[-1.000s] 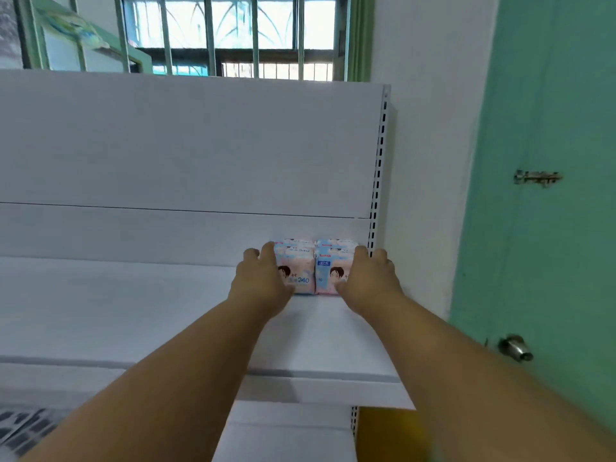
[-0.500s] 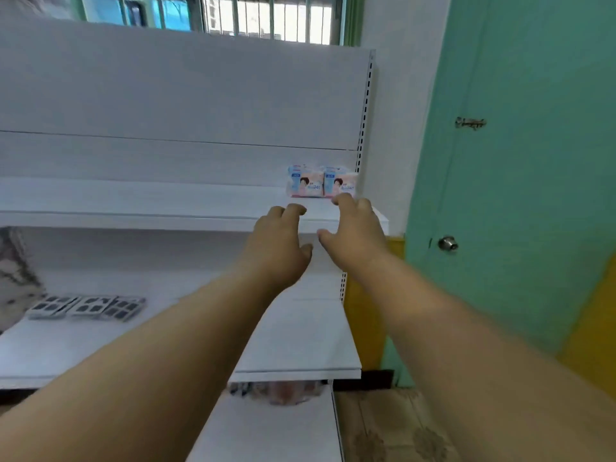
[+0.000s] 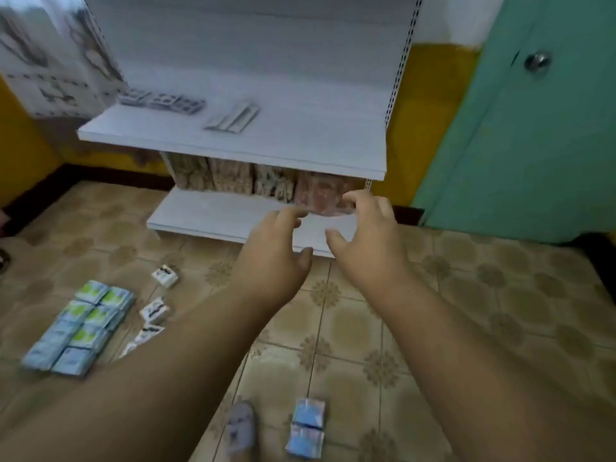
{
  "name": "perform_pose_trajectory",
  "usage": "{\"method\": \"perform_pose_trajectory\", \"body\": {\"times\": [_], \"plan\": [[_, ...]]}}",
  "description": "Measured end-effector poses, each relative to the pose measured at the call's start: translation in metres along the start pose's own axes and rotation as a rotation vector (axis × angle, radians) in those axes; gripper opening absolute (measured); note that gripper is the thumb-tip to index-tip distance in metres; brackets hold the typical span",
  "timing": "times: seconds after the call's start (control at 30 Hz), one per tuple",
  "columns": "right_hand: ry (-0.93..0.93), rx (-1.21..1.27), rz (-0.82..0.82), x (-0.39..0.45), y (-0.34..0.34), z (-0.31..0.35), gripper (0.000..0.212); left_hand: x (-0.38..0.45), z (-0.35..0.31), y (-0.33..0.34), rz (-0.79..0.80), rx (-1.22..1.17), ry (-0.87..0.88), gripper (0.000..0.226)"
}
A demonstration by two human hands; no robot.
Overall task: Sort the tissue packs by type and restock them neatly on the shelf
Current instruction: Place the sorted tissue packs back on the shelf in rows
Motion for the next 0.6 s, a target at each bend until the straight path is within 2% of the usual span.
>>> {"method": "perform_pose_trajectory", "body": {"times": [0.13, 0.27, 0.5, 0.6], "plan": [[0.085, 0.027, 0.097, -0.075, 0.041, -0.032, 0.049, -0.076, 0.029, 0.037, 0.111, -0.002, -0.048, 0.055], [0.214, 0.031, 0.195, -0.141, 0.110, -0.067, 0.049, -0.138, 0.091, 0.087, 0.213, -0.049, -0.156, 0.052], [0.495, 0.041, 0.406, -0.275, 0.305, -0.169, 0.048, -0.251, 0.251, 0.212, 0.380, -0.096, -0.348, 0.048], [0.548, 0.041, 0.479, -0.323, 0.387, -0.218, 0.049, -0.290, 0.323, 0.275, 0.414, -0.061, -0.416, 0.047]]}}
Point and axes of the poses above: each hand's wrist, its own x-axis towards the middle knuckle, its own y-axis out of the palm, z = x × y, the point moved 2 cm from there along x, towards the middle knuckle, and after that the axes turned 8 degrees about -x, right-handed, at the moved point
